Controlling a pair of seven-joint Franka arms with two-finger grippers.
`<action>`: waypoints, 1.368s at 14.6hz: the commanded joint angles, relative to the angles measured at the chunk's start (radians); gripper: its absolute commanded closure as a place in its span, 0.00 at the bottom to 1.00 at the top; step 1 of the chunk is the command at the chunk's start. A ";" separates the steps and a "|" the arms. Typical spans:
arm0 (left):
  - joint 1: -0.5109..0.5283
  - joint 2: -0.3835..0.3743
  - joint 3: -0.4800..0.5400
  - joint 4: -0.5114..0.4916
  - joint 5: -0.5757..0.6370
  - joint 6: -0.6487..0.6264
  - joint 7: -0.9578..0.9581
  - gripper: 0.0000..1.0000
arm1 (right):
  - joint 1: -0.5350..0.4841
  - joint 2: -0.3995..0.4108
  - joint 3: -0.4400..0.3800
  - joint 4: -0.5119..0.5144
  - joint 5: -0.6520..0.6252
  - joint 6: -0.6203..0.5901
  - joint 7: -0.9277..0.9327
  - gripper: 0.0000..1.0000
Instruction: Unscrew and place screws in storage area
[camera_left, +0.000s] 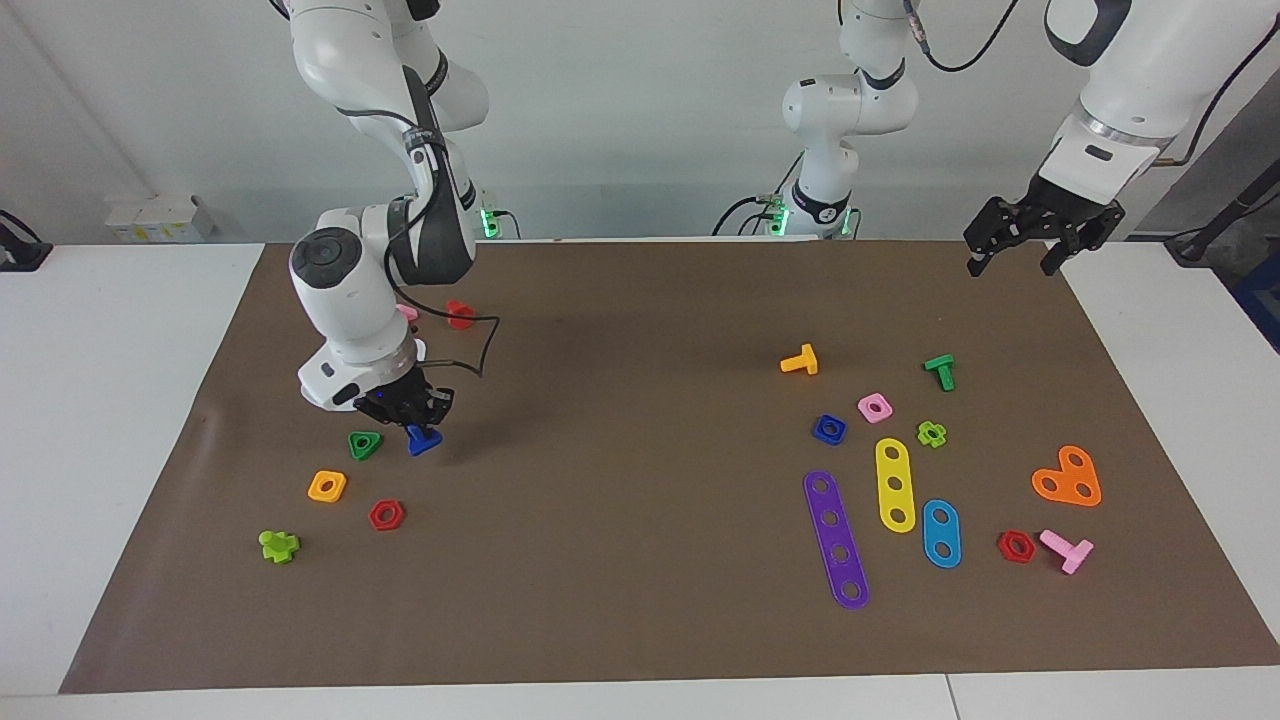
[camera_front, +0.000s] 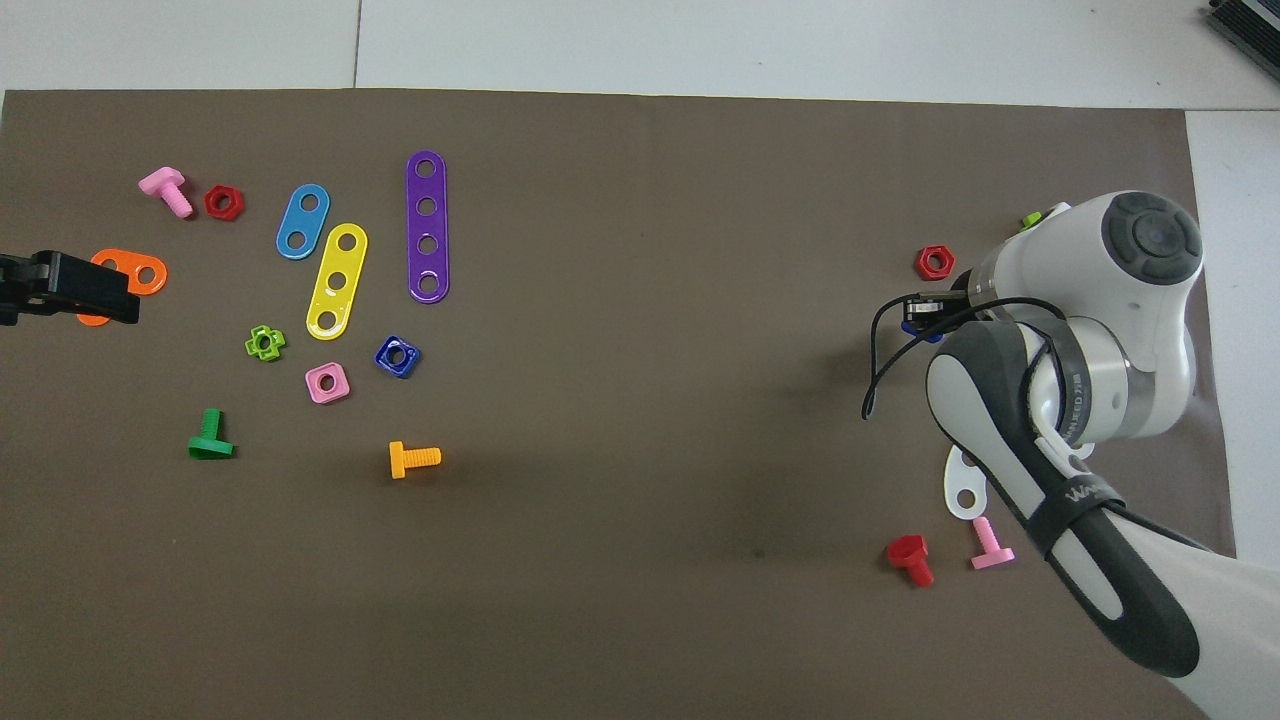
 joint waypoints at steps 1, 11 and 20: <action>-0.001 -0.044 0.020 -0.079 0.011 0.067 0.002 0.00 | -0.039 -0.032 0.017 -0.130 0.005 0.132 -0.039 1.00; -0.001 -0.045 0.018 -0.081 0.011 0.067 0.000 0.00 | -0.040 -0.070 0.011 0.092 -0.012 -0.079 0.020 0.00; -0.001 -0.045 0.018 -0.081 0.011 0.067 0.000 0.00 | -0.138 -0.331 0.000 0.255 -0.009 -0.605 0.036 0.00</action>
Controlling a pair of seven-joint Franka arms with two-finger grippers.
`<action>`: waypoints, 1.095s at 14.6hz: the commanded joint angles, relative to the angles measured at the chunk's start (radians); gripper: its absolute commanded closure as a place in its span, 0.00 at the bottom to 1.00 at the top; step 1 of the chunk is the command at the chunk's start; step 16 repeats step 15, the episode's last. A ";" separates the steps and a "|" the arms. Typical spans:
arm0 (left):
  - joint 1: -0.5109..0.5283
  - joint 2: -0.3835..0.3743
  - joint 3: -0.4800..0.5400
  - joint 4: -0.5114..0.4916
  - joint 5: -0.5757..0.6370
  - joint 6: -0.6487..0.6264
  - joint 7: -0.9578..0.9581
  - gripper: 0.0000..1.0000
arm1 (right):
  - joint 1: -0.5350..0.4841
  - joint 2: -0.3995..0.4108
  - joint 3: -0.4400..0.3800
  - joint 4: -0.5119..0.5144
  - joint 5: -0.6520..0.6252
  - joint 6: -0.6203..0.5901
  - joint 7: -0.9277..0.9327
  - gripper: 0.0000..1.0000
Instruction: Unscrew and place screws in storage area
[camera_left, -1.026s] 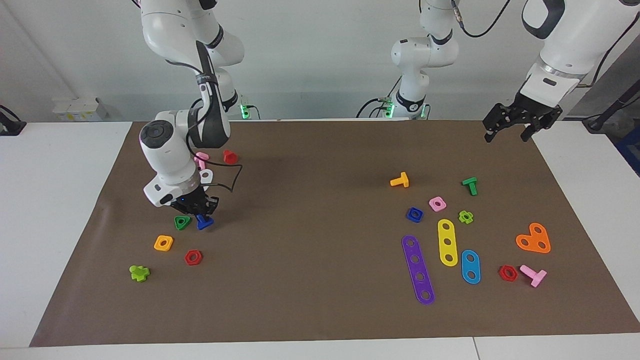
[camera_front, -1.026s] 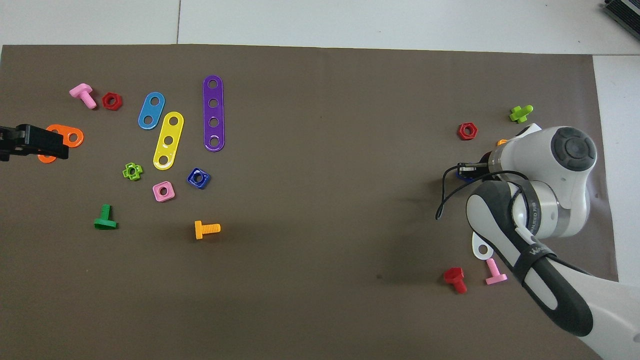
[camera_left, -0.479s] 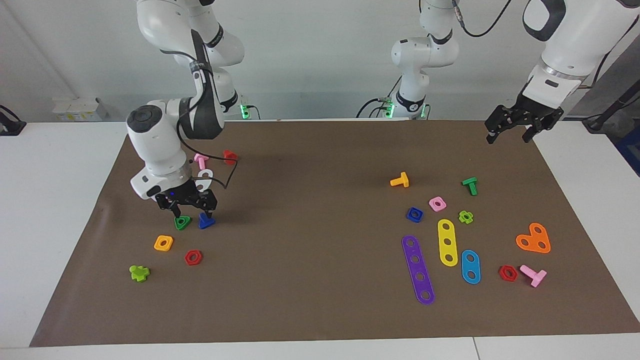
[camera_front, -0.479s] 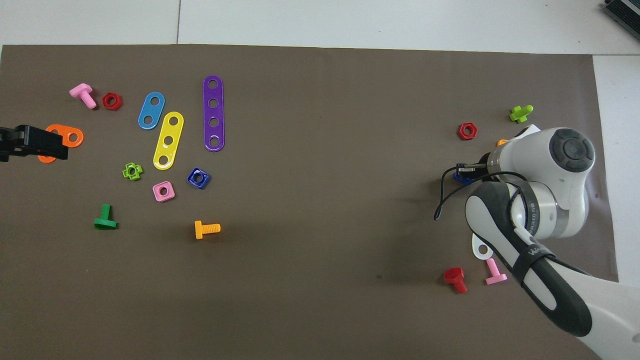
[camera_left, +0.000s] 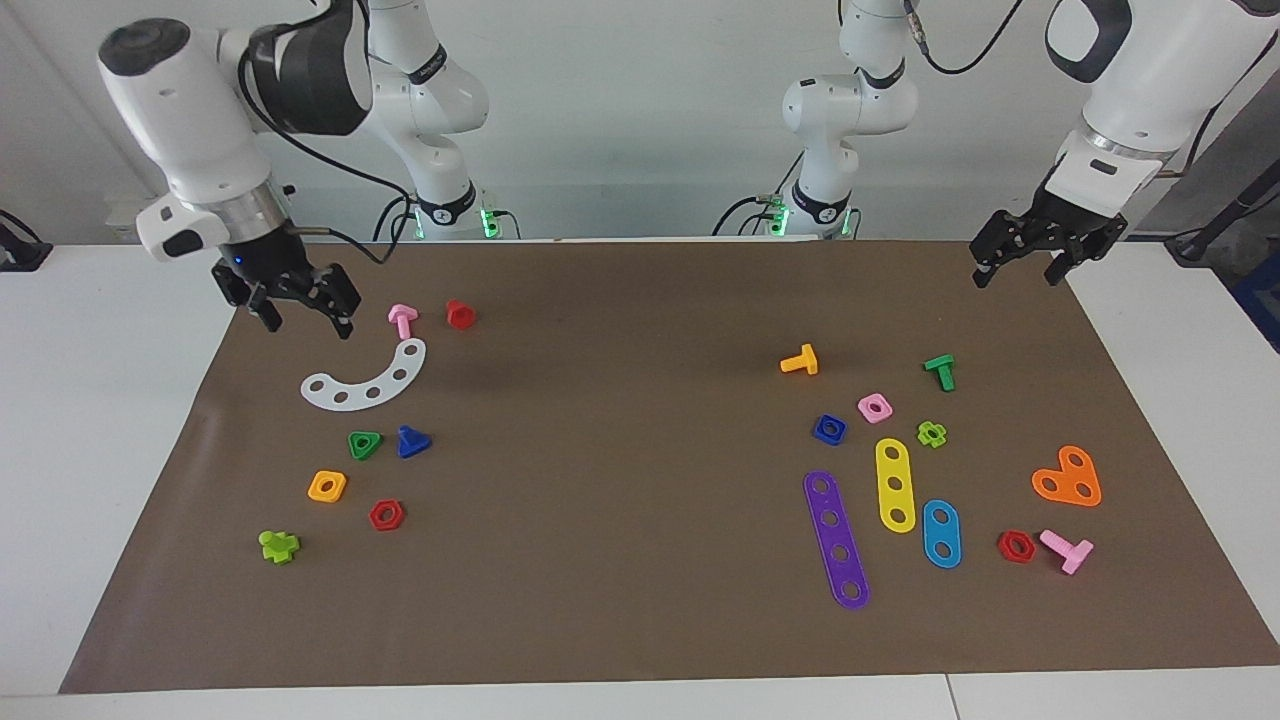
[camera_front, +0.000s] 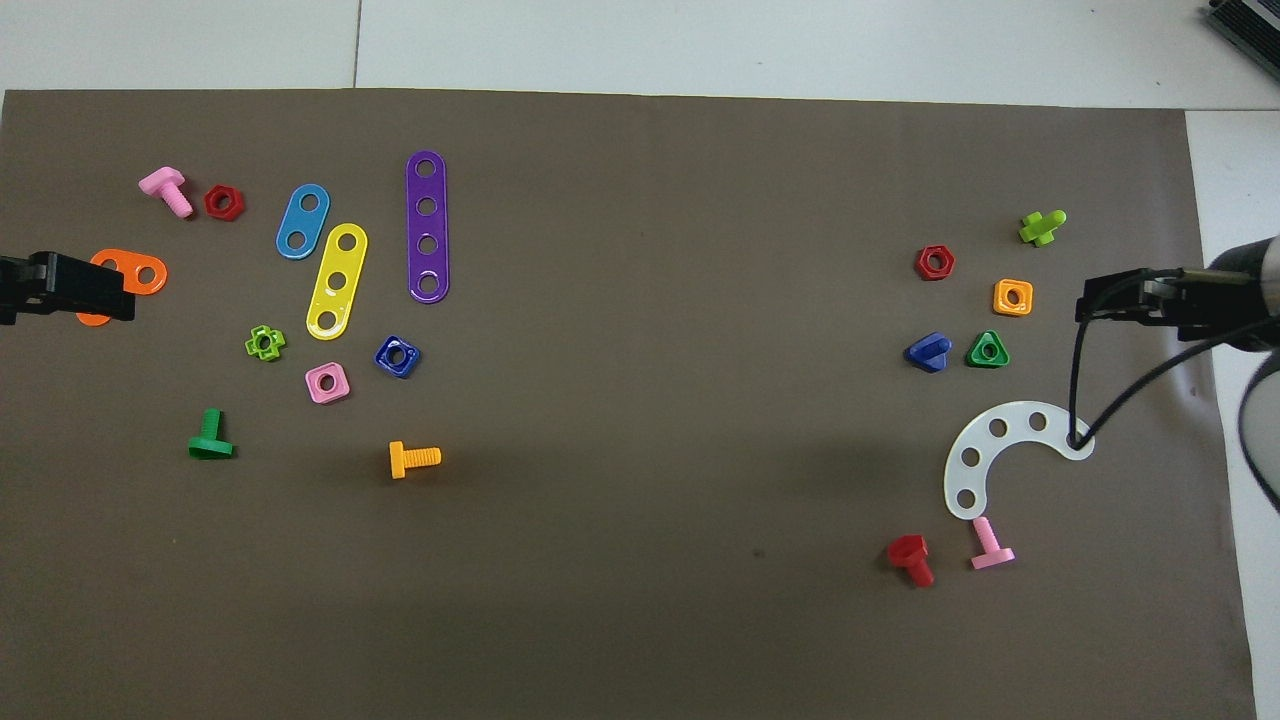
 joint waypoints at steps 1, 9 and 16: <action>-0.002 -0.031 0.003 -0.040 0.011 0.026 0.000 0.00 | -0.028 -0.054 0.008 0.029 -0.010 -0.104 0.003 0.00; -0.002 -0.031 0.003 -0.040 0.011 0.026 0.000 0.00 | -0.015 -0.061 0.025 0.064 -0.039 -0.165 -0.026 0.00; -0.002 -0.031 0.003 -0.040 0.011 0.026 0.000 0.00 | -0.015 -0.062 0.026 0.064 -0.039 -0.177 -0.019 0.00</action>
